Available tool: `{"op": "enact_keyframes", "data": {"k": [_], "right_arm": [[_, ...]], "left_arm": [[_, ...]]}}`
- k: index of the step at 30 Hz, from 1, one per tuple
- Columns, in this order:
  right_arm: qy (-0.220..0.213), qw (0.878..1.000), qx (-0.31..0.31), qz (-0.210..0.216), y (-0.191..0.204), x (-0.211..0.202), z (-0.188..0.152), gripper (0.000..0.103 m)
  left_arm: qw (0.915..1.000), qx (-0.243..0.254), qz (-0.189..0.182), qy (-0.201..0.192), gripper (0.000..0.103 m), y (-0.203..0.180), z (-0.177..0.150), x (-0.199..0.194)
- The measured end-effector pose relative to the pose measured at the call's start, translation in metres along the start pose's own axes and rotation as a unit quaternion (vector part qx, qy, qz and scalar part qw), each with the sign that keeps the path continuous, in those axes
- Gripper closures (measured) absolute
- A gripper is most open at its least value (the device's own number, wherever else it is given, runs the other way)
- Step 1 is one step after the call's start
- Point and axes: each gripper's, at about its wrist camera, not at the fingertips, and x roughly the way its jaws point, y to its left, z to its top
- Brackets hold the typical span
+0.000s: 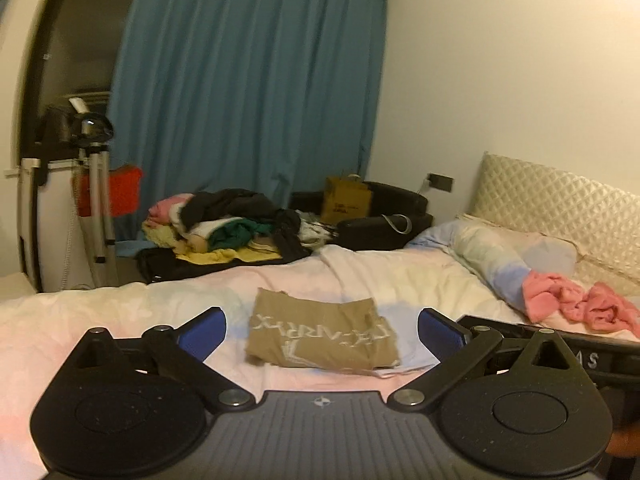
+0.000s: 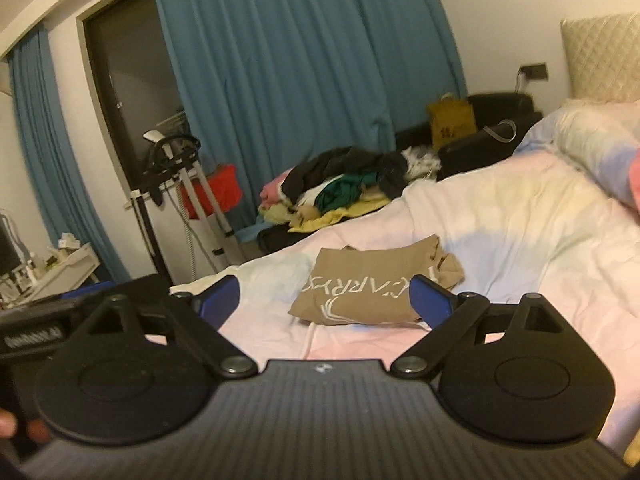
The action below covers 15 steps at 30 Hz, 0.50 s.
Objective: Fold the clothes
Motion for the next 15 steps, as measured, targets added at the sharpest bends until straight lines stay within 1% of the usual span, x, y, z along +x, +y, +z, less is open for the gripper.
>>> {"op": "enact_keyframes", "data": {"k": [2,4,6,11,15], "right_arm": [[-0.006,1.0,-0.014,0.0,0.005,0.0,-0.011,0.01],[-0.012,0.999,-0.038,-0.002,0.013,0.003,-0.022,0.01],[-0.017,0.999,-0.052,-0.004,0.017,0.009,-0.032,0.01],[-0.028,0.998,-0.054,-0.018,0.018,0.024,-0.052,0.01],[-0.031,0.998,-0.056,-0.028,0.017,0.029,-0.056,0.01]], "left_arm": [[0.9999,-0.003,0.009,-0.005,0.0,0.002,-0.009,-0.007],[0.9999,-0.011,0.009,0.004,0.0,0.009,-0.019,-0.005],[0.9998,-0.017,0.013,0.003,0.0,0.016,-0.028,-0.003],[0.9992,-0.016,0.036,0.006,0.0,0.03,-0.045,0.004],[0.9988,-0.016,0.044,0.016,0.0,0.036,-0.059,0.009]]}}
